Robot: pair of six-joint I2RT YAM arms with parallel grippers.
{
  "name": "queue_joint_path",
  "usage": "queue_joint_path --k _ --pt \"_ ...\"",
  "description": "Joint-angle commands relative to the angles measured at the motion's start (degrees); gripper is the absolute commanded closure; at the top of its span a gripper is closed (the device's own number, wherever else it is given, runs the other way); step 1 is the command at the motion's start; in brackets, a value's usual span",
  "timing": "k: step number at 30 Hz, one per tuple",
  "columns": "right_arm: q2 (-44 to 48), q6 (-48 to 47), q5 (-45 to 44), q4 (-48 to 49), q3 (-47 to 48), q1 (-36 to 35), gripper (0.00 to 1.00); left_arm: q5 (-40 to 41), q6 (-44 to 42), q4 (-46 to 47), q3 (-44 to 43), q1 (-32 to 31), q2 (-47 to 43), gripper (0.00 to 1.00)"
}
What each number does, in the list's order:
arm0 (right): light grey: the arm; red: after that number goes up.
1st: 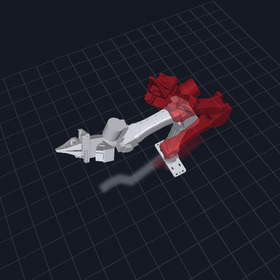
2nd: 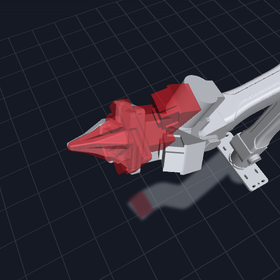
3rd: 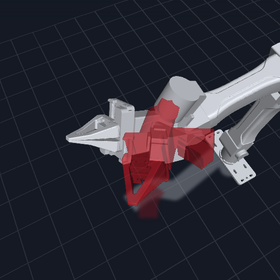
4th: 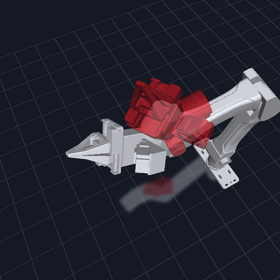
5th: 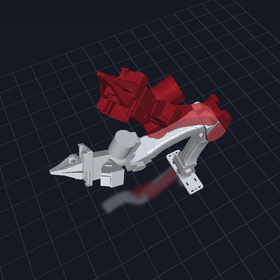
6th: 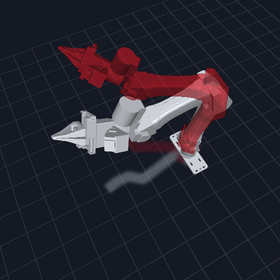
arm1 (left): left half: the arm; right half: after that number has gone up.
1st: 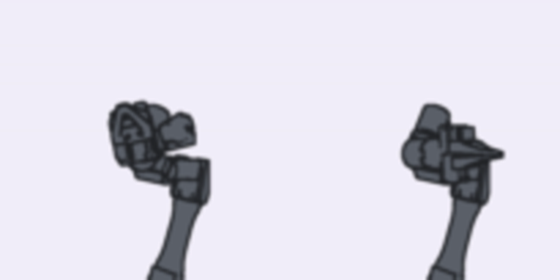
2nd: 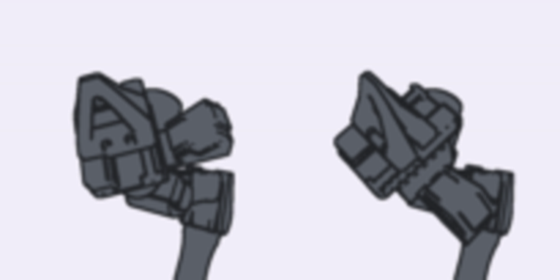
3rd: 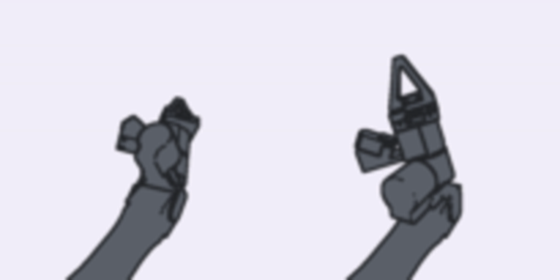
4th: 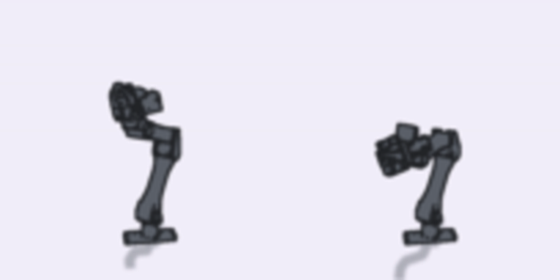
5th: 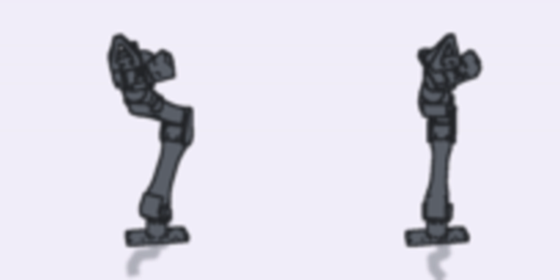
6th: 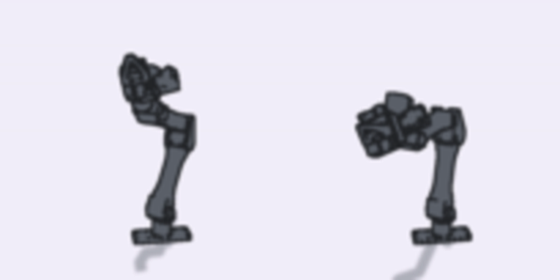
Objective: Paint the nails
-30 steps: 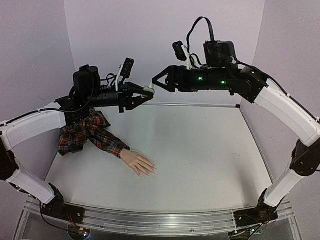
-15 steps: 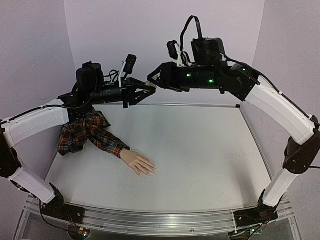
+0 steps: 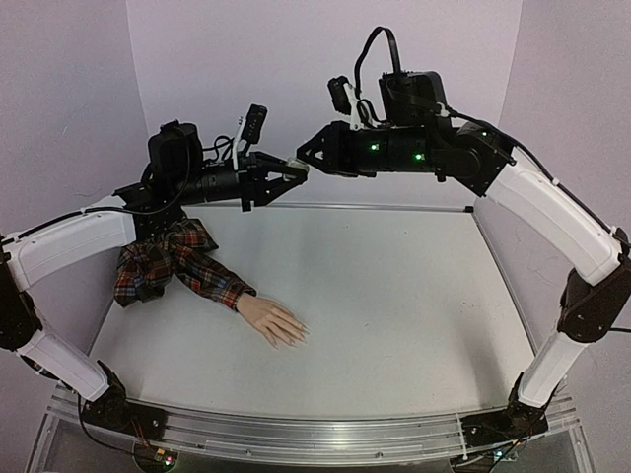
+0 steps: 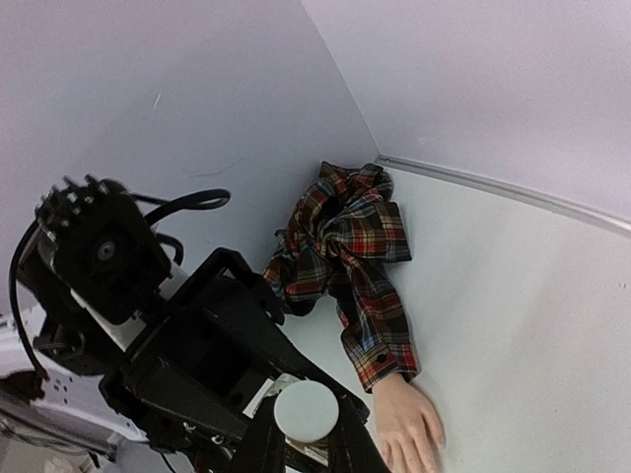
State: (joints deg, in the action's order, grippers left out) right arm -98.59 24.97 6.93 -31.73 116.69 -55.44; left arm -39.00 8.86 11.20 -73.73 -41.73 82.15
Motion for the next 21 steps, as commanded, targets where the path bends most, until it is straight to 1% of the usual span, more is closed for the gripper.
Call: queue_joint_path --k 1,3,5,7,9,11,14,16,18,21 --pt "-0.1 -4.5 5.4 1.1 2.0 0.0 0.99 -5.1 2.6 5.6 0.4 0.0 -2.2 1.0" --pt "0.7 -9.7 11.6 1.6 0.9 0.1 1.0 -8.6 4.9 6.7 0.8 -0.1 -2.6 1.0" --pt "2.1 -16.5 21.2 2.6 -1.0 0.4 1.0 -13.5 7.9 9.1 1.8 0.0 -3.3 1.0" --pt "3.7 -23.9 33.7 3.2 -3.4 0.9 1.0 -18.1 11.4 11.7 2.6 0.0 -3.7 1.0" --pt "4.7 -30.8 42.8 3.3 -4.6 1.2 1.0 -22.3 14.9 14.2 3.0 0.0 -3.9 1.0" --pt "4.8 -34.1 48.2 3.1 -4.5 1.4 1.0 -26.5 18.6 16.7 3.4 0.0 -4.0 1.0" --pt "3.8 -36.0 51.7 3.1 -3.5 1.8 1.0 -29.4 21.7 18.4 3.5 0.0 -4.3 1.0" --pt "3.0 -36.3 51.4 3.1 -2.7 2.1 1.0 -29.5 21.1 17.3 3.3 0.0 -4.6 1.0" --pt "2.6 -36.0 49.7 3.2 -2.4 2.1 1.0 -28.5 18.4 13.4 2.4 0.0 -4.8 1.0" --pt "2.6 -33.3 43.9 3.3 -2.0 2.1 0.85 -24.5 12.1 6.2 0.9 0.0 -5.2 1.0"
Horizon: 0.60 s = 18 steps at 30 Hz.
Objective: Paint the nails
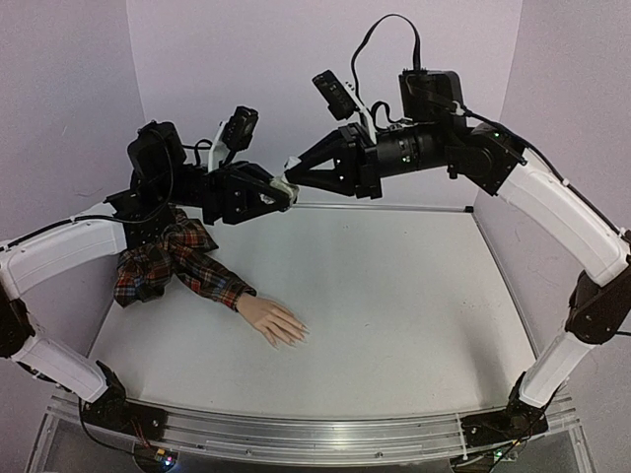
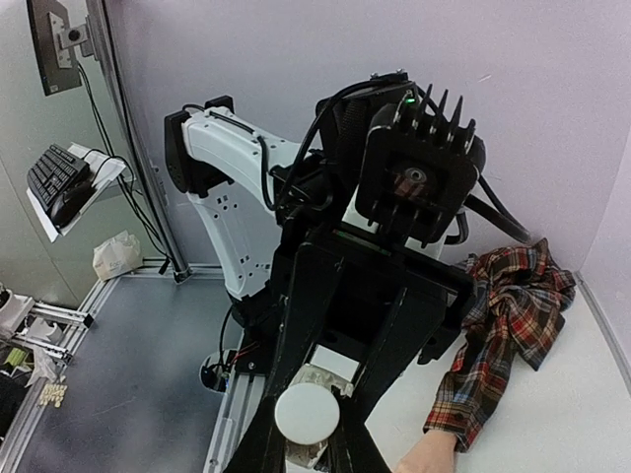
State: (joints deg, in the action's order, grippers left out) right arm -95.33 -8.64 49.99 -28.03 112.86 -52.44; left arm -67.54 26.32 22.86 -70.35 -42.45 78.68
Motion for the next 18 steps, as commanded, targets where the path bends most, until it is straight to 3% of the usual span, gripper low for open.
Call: queue_joint_path --k 1,3,9,13,18 --pt "-0.4 1.5 -1.6 -0.4 1.7 -0.9 0.8 6.8 -7.9 -8.7 -2.9 0.8 -2.0 1.0" --pt "0.6 4.7 -8.1 -0.4 0.7 -0.8 0.75 12.8 -12.3 -13.8 -3.3 0.8 -2.8 1.0" --pt "3.5 16.0 -26.3 -0.1 -3.9 -0.9 0.42 27.1 -19.6 -17.0 -2.2 0.8 -3.8 1.0" --pt "3.0 25.7 -33.8 0.1 -3.6 -1.0 0.34 32.3 -21.9 -16.1 -2.2 0.8 -3.0 1.0" --pt "1.0 33.3 -37.0 1.2 -2.0 -1.6 0.34 34.6 -22.3 -13.9 -2.4 0.8 -1.2 1.0"
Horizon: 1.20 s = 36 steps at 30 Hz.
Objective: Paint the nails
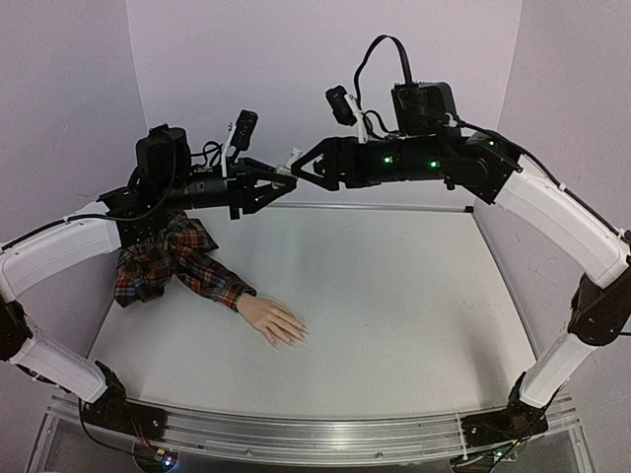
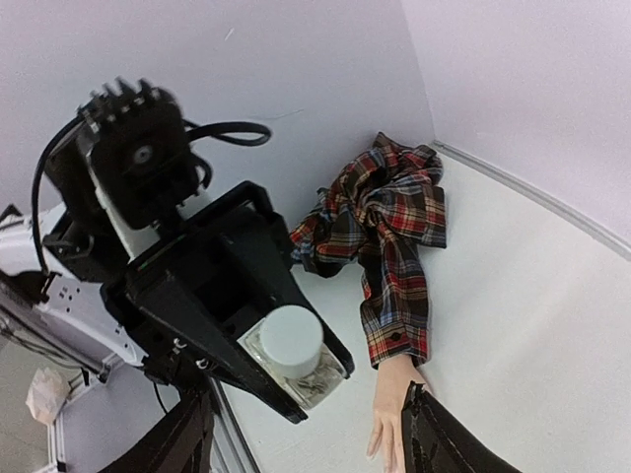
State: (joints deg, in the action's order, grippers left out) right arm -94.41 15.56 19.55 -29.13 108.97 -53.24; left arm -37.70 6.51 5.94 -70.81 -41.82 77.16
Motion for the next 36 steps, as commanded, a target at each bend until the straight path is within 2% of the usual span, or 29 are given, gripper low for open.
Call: queue_joint_path --k 1,12,18,24,28,30,34,36 --pt "-0.5 10.0 -7.0 2.3 2.5 -0.8 0.36 4.9 -2.4 3.3 -2.0 0.2 0.7 1.0" --pt "-6.3 13.4 -9.5 0.2 9.6 -1.0 0.56 4.3 -1.3 5.0 -2.9 0.2 2.7 1.0" --pt "-6.9 13.9 -10.9 -0.6 9.8 -1.1 0.57 3.6 -0.8 5.7 -2.8 0.2 2.8 1.0" --pt "-6.7 12.1 -8.5 -0.6 9.8 -1.0 0.83 1.9 0.4 6.2 -2.6 0.1 2.9 1.0" --pt "-6.1 7.0 -1.9 -0.5 9.4 -1.0 1.0 -2.8 3.5 8.3 -1.6 0.2 2.1 1.0" --pt "-4.8 2.7 3.9 0.6 8.0 -0.9 1.0 -7.0 5.9 10.1 -0.8 0.2 1.2 1.0" --pt "-2.2 -11.3 25.2 1.7 4.8 -0.6 1.0 -19.6 13.1 14.5 -0.7 0.2 0.6 1.0" --pt "-1.3 -17.0 31.5 1.7 3.8 -0.6 1.0 -25.4 18.7 19.1 -0.7 0.1 1.3 1.0"
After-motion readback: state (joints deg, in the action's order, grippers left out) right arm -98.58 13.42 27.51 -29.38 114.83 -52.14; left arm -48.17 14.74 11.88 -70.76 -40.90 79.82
